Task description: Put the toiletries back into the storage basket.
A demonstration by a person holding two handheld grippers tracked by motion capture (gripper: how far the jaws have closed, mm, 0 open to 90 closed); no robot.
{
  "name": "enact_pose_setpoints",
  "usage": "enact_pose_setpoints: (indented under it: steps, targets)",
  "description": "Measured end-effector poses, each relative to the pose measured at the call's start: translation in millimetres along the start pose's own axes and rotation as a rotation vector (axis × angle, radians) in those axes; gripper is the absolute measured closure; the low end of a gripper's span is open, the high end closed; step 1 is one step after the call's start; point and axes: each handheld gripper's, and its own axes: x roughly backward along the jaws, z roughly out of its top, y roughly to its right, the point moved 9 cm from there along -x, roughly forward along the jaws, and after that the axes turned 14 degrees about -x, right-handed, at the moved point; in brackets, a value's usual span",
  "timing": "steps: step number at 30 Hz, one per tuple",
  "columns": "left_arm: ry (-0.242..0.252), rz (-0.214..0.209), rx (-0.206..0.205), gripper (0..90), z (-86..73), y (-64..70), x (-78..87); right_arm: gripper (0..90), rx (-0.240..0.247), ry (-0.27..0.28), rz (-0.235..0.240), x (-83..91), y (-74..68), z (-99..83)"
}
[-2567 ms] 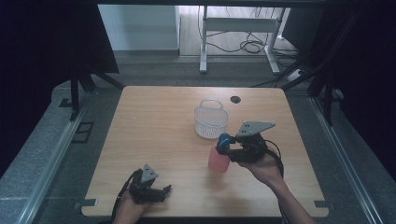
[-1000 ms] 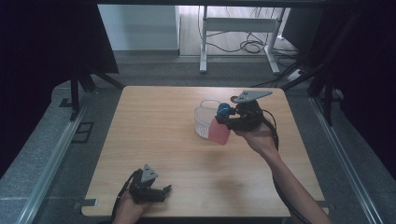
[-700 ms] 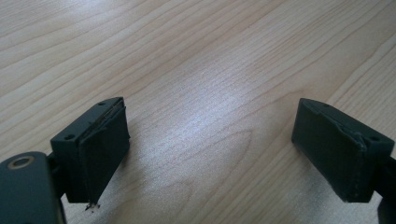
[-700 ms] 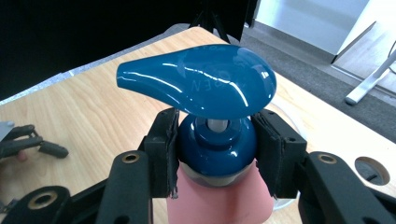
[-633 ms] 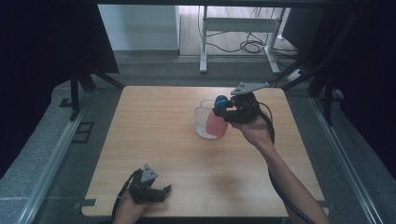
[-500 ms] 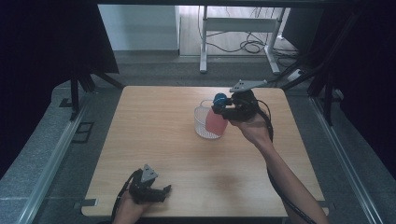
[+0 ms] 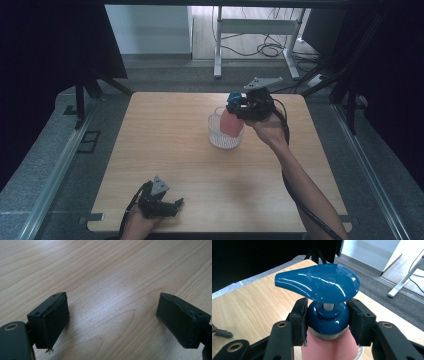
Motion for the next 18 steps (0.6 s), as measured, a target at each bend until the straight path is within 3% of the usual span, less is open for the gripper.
enact_pose_setpoints:
  steps: [18]
  targets:
    - [0.001,0.000,0.000,10.6,0.0,0.0,-0.1,52.6,-0.007,-0.002,-0.021,-29.2,12.8,-1.0]
